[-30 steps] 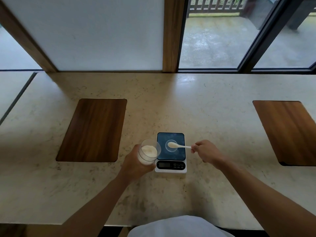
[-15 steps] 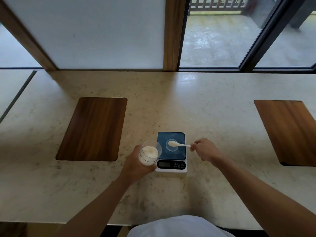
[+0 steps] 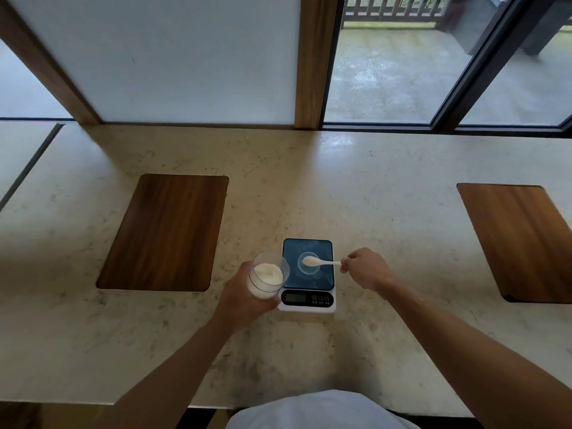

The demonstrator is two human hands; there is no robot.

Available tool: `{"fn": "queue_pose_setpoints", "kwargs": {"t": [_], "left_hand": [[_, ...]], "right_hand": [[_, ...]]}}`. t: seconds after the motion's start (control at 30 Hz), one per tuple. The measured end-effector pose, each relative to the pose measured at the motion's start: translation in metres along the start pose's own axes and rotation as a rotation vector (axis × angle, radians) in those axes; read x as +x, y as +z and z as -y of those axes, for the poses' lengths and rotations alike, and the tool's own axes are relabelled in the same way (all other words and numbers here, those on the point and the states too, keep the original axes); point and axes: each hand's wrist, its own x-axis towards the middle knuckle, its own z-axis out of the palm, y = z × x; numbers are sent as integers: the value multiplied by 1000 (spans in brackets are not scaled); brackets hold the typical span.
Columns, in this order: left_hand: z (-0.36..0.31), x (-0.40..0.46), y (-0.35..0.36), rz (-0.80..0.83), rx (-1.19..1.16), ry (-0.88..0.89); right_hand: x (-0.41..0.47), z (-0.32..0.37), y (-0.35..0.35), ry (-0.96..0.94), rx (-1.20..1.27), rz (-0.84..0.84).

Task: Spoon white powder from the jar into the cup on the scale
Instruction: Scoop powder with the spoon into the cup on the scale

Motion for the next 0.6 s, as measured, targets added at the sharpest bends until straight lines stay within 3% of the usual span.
{"fn": "queue_pose_setpoints", "kwargs": {"t": [0.6], "left_hand": [[-4,-1,-1,17,-10,-20]], "right_hand": [[4,5,2,-56,-127,-26]]}}
